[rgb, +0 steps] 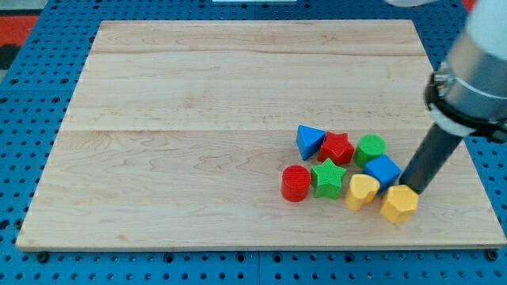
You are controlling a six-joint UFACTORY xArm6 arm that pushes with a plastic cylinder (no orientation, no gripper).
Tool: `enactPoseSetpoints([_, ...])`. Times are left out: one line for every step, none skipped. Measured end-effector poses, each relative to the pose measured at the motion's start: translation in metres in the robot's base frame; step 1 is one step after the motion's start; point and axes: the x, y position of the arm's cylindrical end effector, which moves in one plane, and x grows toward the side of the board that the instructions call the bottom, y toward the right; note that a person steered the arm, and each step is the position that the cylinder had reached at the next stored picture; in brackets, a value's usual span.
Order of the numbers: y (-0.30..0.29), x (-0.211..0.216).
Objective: Push the yellow hexagon into the blue cube
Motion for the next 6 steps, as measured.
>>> enactPoseSetpoints([0.084, 0.002])
enactPoseSetpoints([0.022, 0.035])
enactPoseSetpoints([0.000, 0.072])
enactPoseSetpoints([-0.034, 0.039])
enactPoseSetpoints([-0.027, 0.034])
enactPoseSetpoints([0.024, 0.022])
